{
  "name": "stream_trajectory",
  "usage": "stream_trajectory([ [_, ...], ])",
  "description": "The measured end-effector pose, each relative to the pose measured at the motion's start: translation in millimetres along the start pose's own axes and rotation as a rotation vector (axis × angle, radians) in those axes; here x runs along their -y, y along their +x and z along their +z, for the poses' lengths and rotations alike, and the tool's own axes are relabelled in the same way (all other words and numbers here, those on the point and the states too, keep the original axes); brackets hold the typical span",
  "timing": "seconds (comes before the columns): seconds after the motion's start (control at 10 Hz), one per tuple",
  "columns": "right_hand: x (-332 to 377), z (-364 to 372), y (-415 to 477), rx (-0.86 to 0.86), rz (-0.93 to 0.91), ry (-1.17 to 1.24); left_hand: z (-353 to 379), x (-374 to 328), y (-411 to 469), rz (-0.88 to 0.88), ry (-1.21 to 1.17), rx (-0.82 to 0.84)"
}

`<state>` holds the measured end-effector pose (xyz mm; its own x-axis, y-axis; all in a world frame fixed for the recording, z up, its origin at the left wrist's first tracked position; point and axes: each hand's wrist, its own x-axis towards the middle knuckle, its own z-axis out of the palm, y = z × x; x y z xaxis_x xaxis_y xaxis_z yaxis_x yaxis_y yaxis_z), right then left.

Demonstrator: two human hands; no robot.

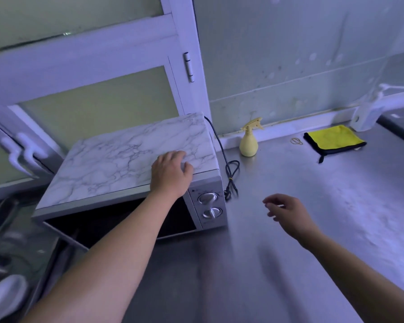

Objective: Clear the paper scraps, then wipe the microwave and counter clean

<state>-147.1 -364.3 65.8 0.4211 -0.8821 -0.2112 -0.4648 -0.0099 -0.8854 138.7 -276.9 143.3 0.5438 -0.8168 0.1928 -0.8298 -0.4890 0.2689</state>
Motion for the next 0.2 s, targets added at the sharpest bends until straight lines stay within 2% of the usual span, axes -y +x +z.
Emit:
stream_trajectory([
  [0.1,16.8,-6.8,-53.9,0.003,-0.042,-0.007,-19.1,3.0,-7.8,-0.007,-0.019,0.113],
  [0.2,33.1,-2.5,-101.5,-0.007,-0.084,0.026,-36.0,9.4,-47.7,0.069,-0.158,-0.041],
])
